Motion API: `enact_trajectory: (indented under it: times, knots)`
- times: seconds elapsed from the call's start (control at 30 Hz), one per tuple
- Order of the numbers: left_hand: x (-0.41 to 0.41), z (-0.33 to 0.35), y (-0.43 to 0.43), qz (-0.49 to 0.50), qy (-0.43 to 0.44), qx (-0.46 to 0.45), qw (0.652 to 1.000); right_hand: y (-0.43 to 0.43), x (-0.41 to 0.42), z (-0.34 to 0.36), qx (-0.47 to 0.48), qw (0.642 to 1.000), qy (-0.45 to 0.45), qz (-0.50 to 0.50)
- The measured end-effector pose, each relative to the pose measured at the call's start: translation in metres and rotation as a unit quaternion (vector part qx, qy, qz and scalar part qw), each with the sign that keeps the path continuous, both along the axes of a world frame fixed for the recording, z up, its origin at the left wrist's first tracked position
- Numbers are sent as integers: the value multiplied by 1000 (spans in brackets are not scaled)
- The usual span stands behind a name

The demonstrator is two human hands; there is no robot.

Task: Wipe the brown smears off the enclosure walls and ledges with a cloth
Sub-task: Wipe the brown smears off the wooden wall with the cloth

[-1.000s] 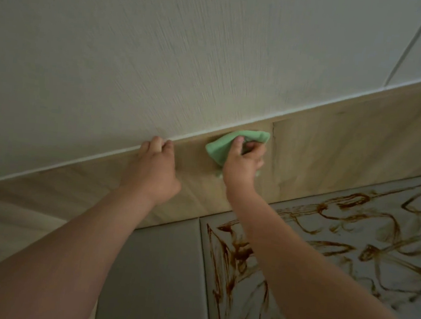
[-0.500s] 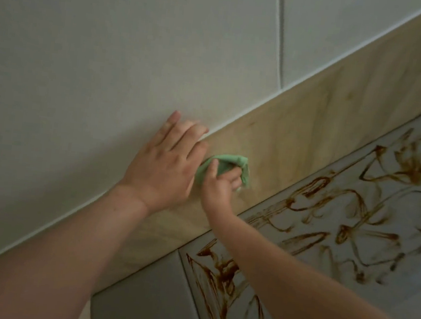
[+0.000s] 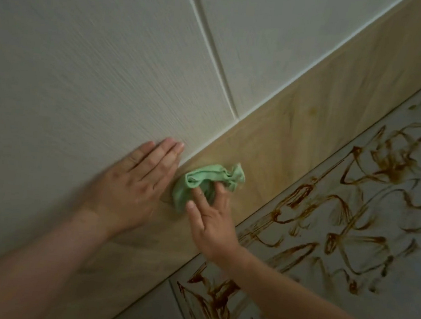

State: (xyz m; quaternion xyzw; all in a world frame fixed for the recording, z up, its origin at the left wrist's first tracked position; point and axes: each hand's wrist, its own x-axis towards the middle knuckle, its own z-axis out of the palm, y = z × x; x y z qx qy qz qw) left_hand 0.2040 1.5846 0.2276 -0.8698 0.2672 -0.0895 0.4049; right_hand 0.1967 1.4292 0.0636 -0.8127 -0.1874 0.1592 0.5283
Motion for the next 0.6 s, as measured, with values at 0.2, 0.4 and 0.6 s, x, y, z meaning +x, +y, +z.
enact_trajectory:
  times: [0.2, 0.4, 0.6]
  knots:
    - [5, -2, 5, -22, -11, 45, 999, -9, 68, 16, 134, 965, 45, -219]
    - [3, -6, -15, -8, -6, -13, 1000, 5, 38, 10, 117, 976, 24, -181]
    - [55, -11, -63, -9, -10, 14, 1000, -39, 132, 9, 153, 931, 16, -332]
